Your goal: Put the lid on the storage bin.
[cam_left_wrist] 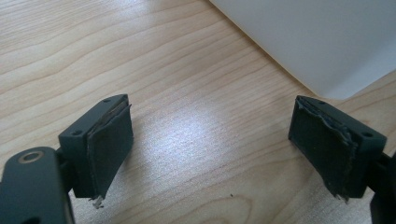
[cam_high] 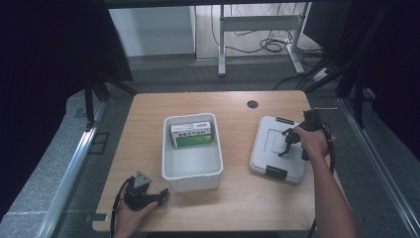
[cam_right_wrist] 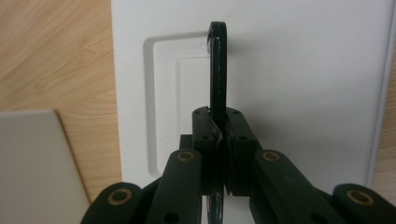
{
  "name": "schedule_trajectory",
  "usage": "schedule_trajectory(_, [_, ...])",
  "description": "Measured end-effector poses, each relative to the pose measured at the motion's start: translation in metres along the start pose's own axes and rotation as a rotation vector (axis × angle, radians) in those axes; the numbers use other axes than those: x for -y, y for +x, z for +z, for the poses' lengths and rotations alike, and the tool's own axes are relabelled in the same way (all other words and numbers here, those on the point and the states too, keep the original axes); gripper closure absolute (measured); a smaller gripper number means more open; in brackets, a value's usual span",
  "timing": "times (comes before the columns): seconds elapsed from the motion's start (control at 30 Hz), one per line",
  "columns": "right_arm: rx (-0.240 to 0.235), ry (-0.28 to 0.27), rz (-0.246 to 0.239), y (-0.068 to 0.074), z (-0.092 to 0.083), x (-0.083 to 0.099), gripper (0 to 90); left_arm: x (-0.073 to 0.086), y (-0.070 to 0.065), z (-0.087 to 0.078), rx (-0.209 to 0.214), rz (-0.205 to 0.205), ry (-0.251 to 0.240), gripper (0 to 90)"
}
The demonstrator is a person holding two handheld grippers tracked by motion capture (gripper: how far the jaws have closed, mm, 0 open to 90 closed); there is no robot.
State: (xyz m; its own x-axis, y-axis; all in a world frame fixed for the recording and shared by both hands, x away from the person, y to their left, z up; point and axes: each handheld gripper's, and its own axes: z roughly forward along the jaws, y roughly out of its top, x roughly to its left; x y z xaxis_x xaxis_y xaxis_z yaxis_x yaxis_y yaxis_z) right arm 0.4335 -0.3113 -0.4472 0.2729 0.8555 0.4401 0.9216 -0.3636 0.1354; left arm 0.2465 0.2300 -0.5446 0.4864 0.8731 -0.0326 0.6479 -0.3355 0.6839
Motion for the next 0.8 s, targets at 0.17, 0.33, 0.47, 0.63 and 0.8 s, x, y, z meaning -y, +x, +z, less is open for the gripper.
schedule_trajectory(0.17, [-0.014, -0.005, -0.021, 0.002, -0.006, 0.004, 84.9, 0.0, 0.0, 0.0, 0.0, 0.0, 0.0, 13.6])
schedule_trajectory(0.33, [-0.024, -0.014, -0.032, 0.002, -0.016, 0.005, 84.9, 0.0, 0.0, 0.0, 0.0, 0.0, 0.0, 13.6])
schedule_trajectory(0.47, [-0.033, -0.024, -0.043, 0.003, -0.027, 0.006, 84.8, 0.0, 0.0, 0.0, 0.0, 0.0, 0.0, 13.6])
schedule_trajectory(0.63, [-0.046, -0.03, -0.05, 0.004, -0.037, 0.008, 84.9, 0.0, 0.0, 0.0, 0.0, -0.001, 0.0, 13.6])
schedule_trajectory(0.8, [-0.054, -0.036, -0.065, 0.007, -0.05, 0.011, 84.9, 0.0, 0.0, 0.0, -0.001, -0.001, 0.0, 13.7])
